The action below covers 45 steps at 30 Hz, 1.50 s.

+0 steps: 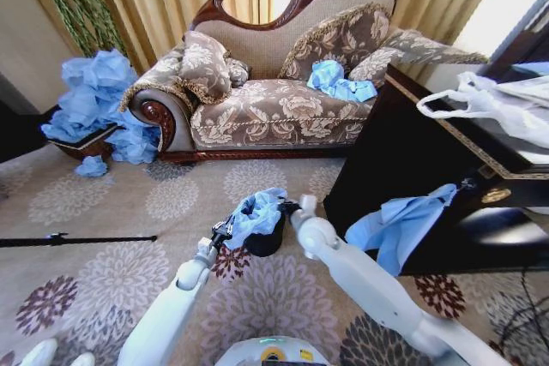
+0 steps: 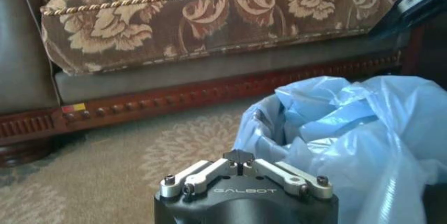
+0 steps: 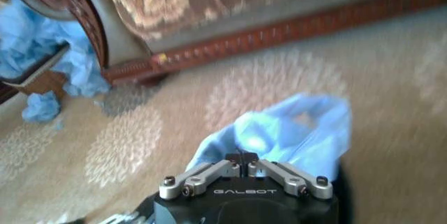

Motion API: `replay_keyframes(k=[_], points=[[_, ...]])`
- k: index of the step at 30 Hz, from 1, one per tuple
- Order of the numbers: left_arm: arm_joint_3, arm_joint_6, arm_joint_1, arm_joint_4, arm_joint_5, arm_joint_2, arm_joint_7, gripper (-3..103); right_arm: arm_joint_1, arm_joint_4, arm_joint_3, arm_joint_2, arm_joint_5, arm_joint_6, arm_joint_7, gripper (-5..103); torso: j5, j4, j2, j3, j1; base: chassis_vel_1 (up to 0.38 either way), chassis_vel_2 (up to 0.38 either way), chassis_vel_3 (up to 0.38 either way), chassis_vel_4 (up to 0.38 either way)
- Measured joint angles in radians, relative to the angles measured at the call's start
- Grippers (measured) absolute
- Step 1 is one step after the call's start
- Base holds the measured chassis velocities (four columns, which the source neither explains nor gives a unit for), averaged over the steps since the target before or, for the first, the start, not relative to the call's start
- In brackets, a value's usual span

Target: Place a garbage bag over the trash bin.

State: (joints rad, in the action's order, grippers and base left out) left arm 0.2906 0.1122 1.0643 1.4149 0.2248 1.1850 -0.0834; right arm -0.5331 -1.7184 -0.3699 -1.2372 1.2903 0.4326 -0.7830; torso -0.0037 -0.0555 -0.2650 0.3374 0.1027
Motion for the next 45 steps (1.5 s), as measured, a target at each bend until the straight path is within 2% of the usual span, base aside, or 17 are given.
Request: replay_keyframes(k=[1, 3, 6, 7, 9, 11, 14, 15, 20, 28, 39, 45], points=[[0.001, 0.001, -0.009, -0.010, -0.003, 0.005, 0.000, 0, 0.035, 0.065, -0.020, -0.076, 0.072, -0.007, -0.092, 0, 0.0000, 0.0000, 0.000, 0.000, 0.000, 0.000, 0.000, 0.000, 0.000], [0.001, 0.001, -0.012, -0.013, -0.003, 0.007, 0.000, 0, 0.044, 0.086, -0.023, -0.097, 0.086, -0.010, -0.115, 0, 0.0001, 0.0004, 0.000, 0.000, 0.000, 0.000, 0.000, 0.000, 0.000], [0.004, 0.002, -0.024, -0.022, -0.004, 0.016, -0.001, 0, 0.107, 0.252, -0.031, -0.233, 0.122, -0.040, -0.244, 0, -0.0001, 0.0006, 0.000, 0.000, 0.000, 0.000, 0.000, 0.000, 0.000], [0.004, 0.002, -0.024, -0.022, -0.004, 0.016, -0.001, 0, 0.107, 0.252, -0.031, -0.233, 0.122, -0.040, -0.244, 0, -0.0001, 0.0006, 0.000, 0.000, 0.000, 0.000, 0.000, 0.000, 0.000], [0.006, 0.004, -0.027, -0.025, -0.004, 0.020, -0.002, 0, 0.135, 0.309, -0.042, -0.274, 0.135, -0.052, -0.310, 0, -0.0002, -0.0001, 0.000, 0.000, 0.000, 0.000, 0.000, 0.000, 0.000], [0.007, 0.005, -0.027, -0.025, -0.003, 0.021, -0.003, 0, 0.141, 0.319, -0.048, -0.281, 0.138, -0.056, -0.329, 0, -0.0002, -0.0001, 0.000, 0.000, 0.000, 0.000, 0.000, 0.000, 0.000], [0.012, 0.017, -0.029, -0.034, -0.001, 0.023, -0.009, 0, 0.159, 0.377, -0.079, -0.316, 0.135, -0.092, -0.420, 0, 0.0000, 0.0002, 0.000, 0.000, 0.000, 0.000, 0.000, 0.000, 0.000], [0.012, 0.017, -0.029, -0.034, -0.001, 0.023, -0.009, 0, 0.159, 0.377, -0.079, -0.316, 0.135, -0.092, -0.420, 0, 0.0000, 0.0002, 0.000, 0.000, 0.000, 0.000, 0.000, 0.000, 0.000], [0.015, 0.031, -0.035, -0.046, 0.003, 0.023, -0.019, 0, 0.174, 0.460, -0.113, -0.364, 0.078, -0.165, -0.514, 0, 0.0001, 0.0003, 0.000, 0.000, 0.000, 0.000, 0.000, 0.000, 0.000], [0.015, 0.041, -0.048, -0.058, 0.018, 0.023, -0.035, 0, 0.193, 0.460, -0.172, -0.363, 0.061, -0.209, -0.589, 0, 0.0001, 0.0003, 0.000, 0.000, 0.000, 0.000, 0.000, 0.000, 0.000], [0.015, 0.050, -0.055, -0.064, 0.026, 0.023, -0.043, 0, 0.195, 0.458, -0.201, -0.345, 0.057, -0.219, -0.625, 0, 0.0002, 0.0002, 0.000, 0.000, 0.000, 0.000, 0.000, 0.000, 0.000], [0.014, 0.058, -0.061, -0.075, 0.030, 0.022, -0.048, 0, 0.198, 0.425, -0.241, -0.308, 0.063, -0.219, -0.668, 0, 0.0002, 0.0002, 0.000, 0.000, 0.000, 0.000, 0.000, 0.000, 0.000]])
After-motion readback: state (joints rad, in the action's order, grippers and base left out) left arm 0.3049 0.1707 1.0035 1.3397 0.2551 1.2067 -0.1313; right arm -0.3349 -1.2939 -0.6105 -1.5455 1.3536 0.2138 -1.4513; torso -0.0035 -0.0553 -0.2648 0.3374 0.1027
